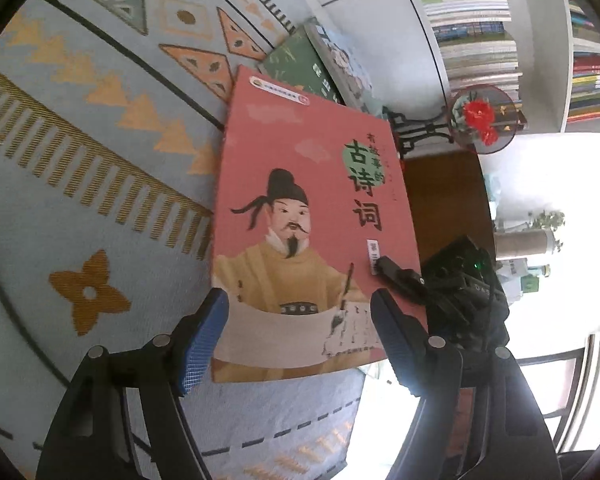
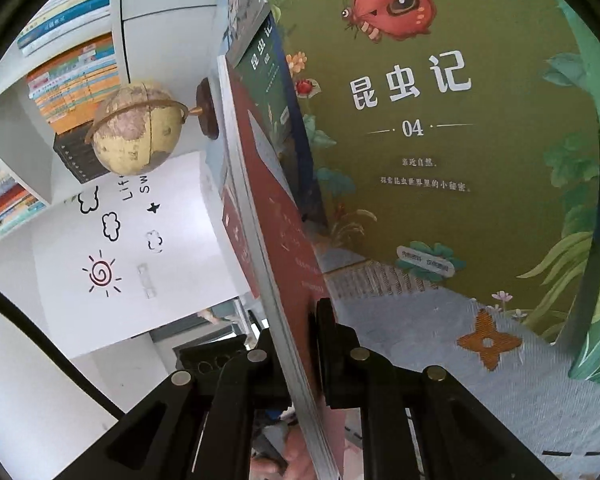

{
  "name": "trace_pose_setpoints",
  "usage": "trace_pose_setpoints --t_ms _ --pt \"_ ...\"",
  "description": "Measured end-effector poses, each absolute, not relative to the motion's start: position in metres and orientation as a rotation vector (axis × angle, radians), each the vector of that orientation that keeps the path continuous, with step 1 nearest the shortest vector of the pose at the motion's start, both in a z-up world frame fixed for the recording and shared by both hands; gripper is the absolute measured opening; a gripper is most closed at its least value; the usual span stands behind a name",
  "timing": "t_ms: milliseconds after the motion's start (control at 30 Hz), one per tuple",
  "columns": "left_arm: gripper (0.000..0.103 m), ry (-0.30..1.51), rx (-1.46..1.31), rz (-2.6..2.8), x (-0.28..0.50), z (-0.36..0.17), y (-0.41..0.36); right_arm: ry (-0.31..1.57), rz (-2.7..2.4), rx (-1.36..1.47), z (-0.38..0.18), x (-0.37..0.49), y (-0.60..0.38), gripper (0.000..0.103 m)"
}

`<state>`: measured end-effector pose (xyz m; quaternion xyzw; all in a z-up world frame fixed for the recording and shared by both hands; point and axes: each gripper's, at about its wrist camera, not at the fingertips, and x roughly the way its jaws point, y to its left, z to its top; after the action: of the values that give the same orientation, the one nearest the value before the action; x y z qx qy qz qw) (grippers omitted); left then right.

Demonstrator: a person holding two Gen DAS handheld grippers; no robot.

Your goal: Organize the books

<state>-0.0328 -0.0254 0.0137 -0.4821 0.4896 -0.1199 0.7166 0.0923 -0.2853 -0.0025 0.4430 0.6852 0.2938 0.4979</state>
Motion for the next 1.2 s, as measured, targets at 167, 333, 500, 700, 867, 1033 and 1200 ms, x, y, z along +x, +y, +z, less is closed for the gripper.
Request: trace_pose_setpoints --t_ms 167,333,500,700,867,1033,1200 --pt "0.072 1.073 -1.1 -0.203 -0.045 0.013 -0.007 1.679 0.702 1.134 -0.012 0.093 -0.291 0.01" --pt "0.077 1.062 -1.095 -0.236 -0.031 0.013 -0.013 1.694 0.733 1.134 -0.01 0.096 -0.285 0.01" --pt "0.049 0.992 -0.932 -0.175 -0.029 0.031 -0.033 1.67 0.718 0.878 0.003 0.099 -0.274 0.01" --pt "0.042 1.01 -0.416 -0.075 -0.026 0.061 -0.083 1.524 0.715 0.392 0.037 0.094 -0.249 0.011" --pt "0.042 0.995 -0.411 -0.055 -0.031 0.06 -0.075 1.408 0.708 0.066 0.055 0.076 -0.219 0.012" --pt "0.042 0.904 -0.462 -0.057 -0.051 0.078 -0.049 1.223 0.795 -0.027 0.084 0.047 -0.202 0.016" --pt "0.042 0.85 -0.465 -0.062 -0.07 0.097 -0.015 1.164 0.869 -0.002 0.099 0.024 -0.166 0.016"
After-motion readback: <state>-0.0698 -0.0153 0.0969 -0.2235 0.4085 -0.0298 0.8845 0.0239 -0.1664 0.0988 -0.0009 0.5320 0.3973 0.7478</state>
